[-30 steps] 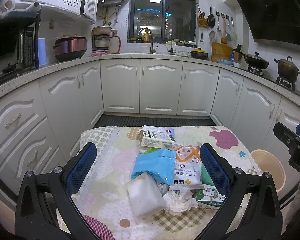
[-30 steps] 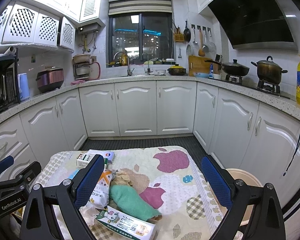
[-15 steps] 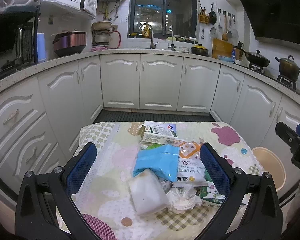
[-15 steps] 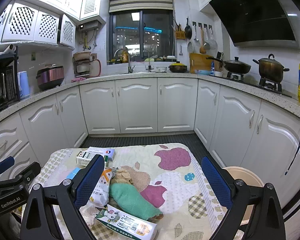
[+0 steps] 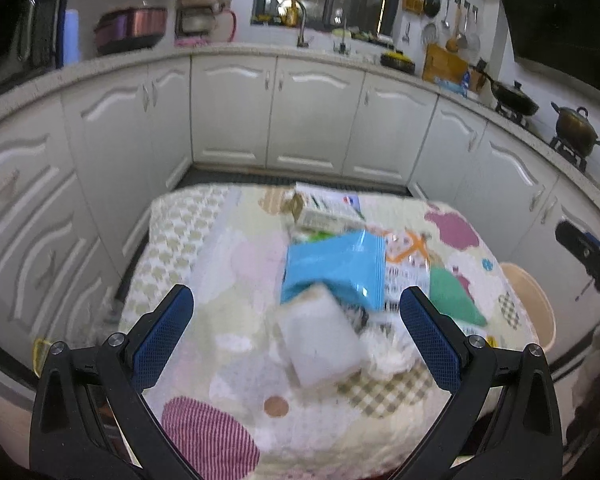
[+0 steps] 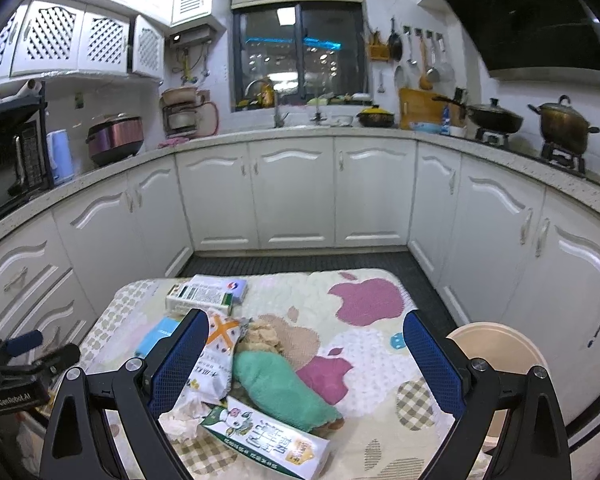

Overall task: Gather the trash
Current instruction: 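Grasp the white sponge with the left tool while the right tool grasps the orange-white snack bag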

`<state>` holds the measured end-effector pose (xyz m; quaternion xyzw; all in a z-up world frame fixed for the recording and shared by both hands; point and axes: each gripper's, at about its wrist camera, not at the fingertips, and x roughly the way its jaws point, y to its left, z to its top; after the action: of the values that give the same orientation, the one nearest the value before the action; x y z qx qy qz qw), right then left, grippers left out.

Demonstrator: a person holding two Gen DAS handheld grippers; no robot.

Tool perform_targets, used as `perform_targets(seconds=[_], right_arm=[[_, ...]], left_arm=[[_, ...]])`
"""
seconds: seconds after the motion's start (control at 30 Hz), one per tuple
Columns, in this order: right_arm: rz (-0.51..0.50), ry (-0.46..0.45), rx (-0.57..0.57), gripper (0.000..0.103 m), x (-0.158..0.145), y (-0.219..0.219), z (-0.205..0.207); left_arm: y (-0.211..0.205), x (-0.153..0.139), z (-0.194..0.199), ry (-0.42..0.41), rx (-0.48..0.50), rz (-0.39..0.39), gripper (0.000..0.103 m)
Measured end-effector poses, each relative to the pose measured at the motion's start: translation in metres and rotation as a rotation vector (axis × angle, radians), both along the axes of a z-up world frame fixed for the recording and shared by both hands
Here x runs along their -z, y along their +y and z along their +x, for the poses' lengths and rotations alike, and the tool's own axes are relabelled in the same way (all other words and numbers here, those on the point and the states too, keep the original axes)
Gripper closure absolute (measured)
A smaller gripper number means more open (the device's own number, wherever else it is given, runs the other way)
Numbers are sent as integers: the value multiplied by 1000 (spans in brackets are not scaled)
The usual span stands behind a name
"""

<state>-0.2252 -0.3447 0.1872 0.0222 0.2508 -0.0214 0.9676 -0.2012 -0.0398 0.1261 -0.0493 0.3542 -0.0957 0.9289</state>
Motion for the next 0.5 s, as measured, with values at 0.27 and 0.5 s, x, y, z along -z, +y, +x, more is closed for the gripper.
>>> perform_targets(seconds=[0.27,0.5], right_arm=[[28,113,-134,6,24,14,28],[94,211,-232,18,52,16,65]], left_arm=[[-2,26,14,87,38,-24,0],[-7,50,32,164,53,-24,0]])
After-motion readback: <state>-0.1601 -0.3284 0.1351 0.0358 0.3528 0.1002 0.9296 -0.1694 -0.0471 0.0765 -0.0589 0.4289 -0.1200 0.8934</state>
